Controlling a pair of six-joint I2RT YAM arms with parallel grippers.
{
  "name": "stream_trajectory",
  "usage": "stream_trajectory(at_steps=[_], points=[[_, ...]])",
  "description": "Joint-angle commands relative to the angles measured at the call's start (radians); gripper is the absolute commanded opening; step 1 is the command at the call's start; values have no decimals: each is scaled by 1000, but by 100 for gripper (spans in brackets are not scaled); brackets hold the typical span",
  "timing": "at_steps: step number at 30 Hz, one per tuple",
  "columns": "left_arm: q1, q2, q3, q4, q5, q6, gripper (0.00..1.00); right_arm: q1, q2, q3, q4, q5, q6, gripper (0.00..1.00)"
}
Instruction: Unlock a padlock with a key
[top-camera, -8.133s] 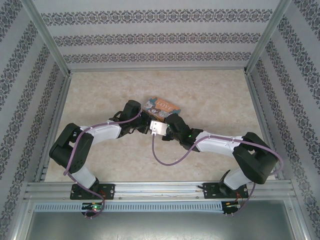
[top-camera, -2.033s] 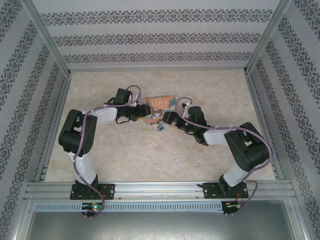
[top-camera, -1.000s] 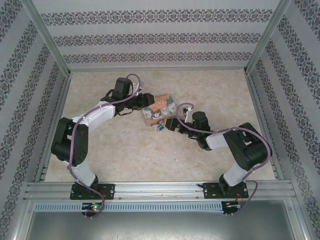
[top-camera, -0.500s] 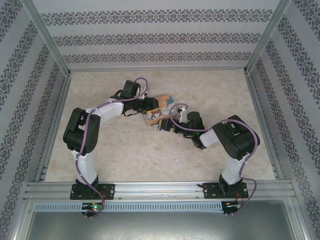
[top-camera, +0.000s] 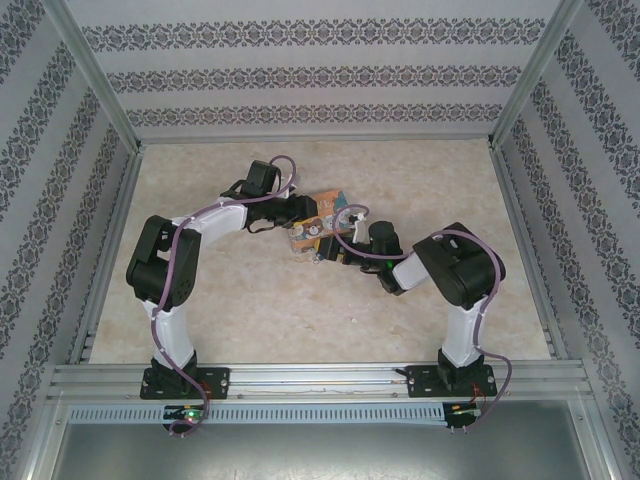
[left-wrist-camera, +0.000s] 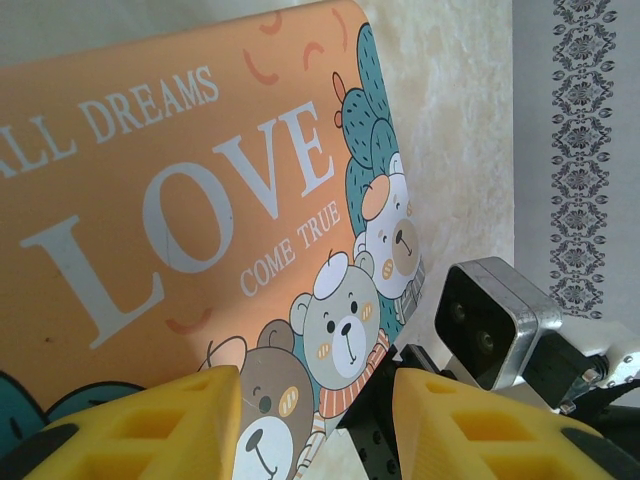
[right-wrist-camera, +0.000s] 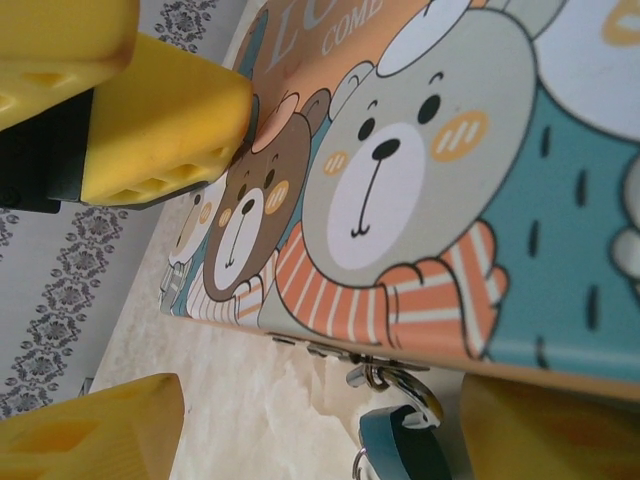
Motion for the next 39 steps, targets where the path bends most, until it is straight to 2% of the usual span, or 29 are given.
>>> stream_trajectory(at_steps=[1, 20, 39], points=[[-11, 21, -26, -39, -14, 11, 44, 13, 33, 17, 59, -28, 20, 71], [-10, 23, -18, -44, -17, 9, 43, -1, 48, 5, 65, -49, 35, 41], [-10, 20, -19, -51, -29, 5, 42, -17, 42, -10, 62, -59, 43, 5]])
